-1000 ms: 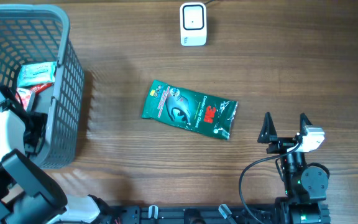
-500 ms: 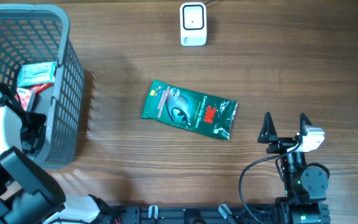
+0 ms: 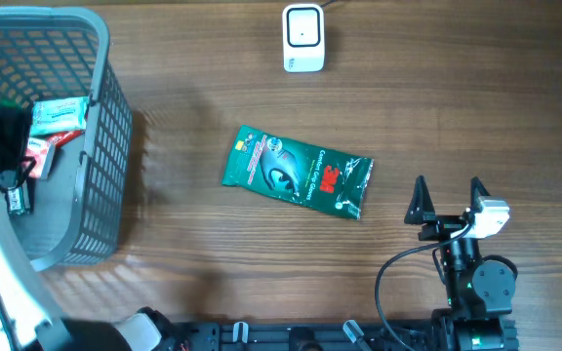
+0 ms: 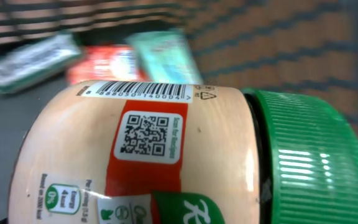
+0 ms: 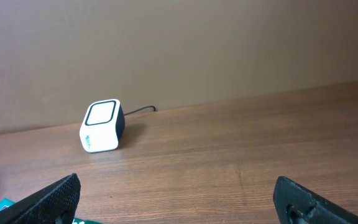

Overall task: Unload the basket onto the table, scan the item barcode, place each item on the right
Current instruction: 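Present the jar's barcode to the scanner and set it on table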

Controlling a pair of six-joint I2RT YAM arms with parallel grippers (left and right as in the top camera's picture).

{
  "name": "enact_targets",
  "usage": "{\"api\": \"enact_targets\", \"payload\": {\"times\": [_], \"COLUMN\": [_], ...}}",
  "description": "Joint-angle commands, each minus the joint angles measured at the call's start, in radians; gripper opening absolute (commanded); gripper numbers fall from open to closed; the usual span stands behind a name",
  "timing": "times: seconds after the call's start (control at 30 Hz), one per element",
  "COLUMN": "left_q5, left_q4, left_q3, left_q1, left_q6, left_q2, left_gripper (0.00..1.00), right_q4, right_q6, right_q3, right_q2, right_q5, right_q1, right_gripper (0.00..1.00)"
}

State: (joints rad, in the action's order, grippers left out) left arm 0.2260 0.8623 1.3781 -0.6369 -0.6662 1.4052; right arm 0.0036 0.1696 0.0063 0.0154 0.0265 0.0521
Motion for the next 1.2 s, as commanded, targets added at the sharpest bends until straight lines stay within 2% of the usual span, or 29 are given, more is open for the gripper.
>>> {"api": "enact_targets", "payload": {"times": [0.0,0.17,0.3,0.43,0.5,0.57,0.77,0.9,0.97,1.0,1.1,1.17], "left_q5": [0.258,0.447,0.433,0.327,0.284,0.284,0.279,0.174,0.082,0.000,-0.159,-0.214], "left_q4": [-0.056,-0.122,-0.150,-0.197,-0.247,-0.301,-0.451,-0.572,-0.638,-0.655,-0.653,-0.658], "left_q3": [0.031,0.031,0.031,0.030,0.030,0.030,0.030,0.030,0.030,0.030,0.030,0.030], "left_q1": [0.043,0.220,0.469,0.708,0.864,0.959,1.164,1.265,1.321,1.364,1.441,1.482], "left_q6": [0.007,-0.008,-0.018,-0.018,-0.019,-0.022,-0.023,-0.016,0.079,0.168,0.354,0.448], "left_q2": [-0.123,-0.194,-0.170,-0.105,-0.025,0.051,0.329,0.484,0.526,0.541,0.567,0.594], "left_gripper": [0.66,0.66,0.64,0.62,0.62,0.62,0.63,0.64,0.65,0.65,0.65,0.65], "right_q4": [0.004,0.004,0.004,0.004,0.004,0.004,0.004,0.004,0.004,0.004,0.004,0.004], "right_q6": [-0.012,-0.013,-0.013,-0.013,-0.013,-0.013,-0.013,-0.013,-0.013,-0.013,-0.013,-0.012], "right_q3": [-0.001,-0.001,-0.001,-0.001,-0.001,-0.001,-0.001,-0.001,-0.001,-0.001,-0.001,-0.001], "right_q2": [-0.005,-0.005,-0.005,-0.005,-0.005,-0.005,-0.005,-0.005,-0.005,-0.005,-0.005,-0.005], "right_q5": [-0.009,-0.009,-0.009,-0.009,-0.009,-0.009,-0.009,-0.009,-0.009,-0.009,-0.009,-0.009], "right_q1": [0.006,0.006,0.006,0.006,0.006,0.006,0.006,0.006,0.006,0.006,0.006,0.006], "right_gripper": [1.00,1.00,1.00,1.00,1.00,1.00,1.00,0.99,1.00,1.00,1.00,1.00]}}
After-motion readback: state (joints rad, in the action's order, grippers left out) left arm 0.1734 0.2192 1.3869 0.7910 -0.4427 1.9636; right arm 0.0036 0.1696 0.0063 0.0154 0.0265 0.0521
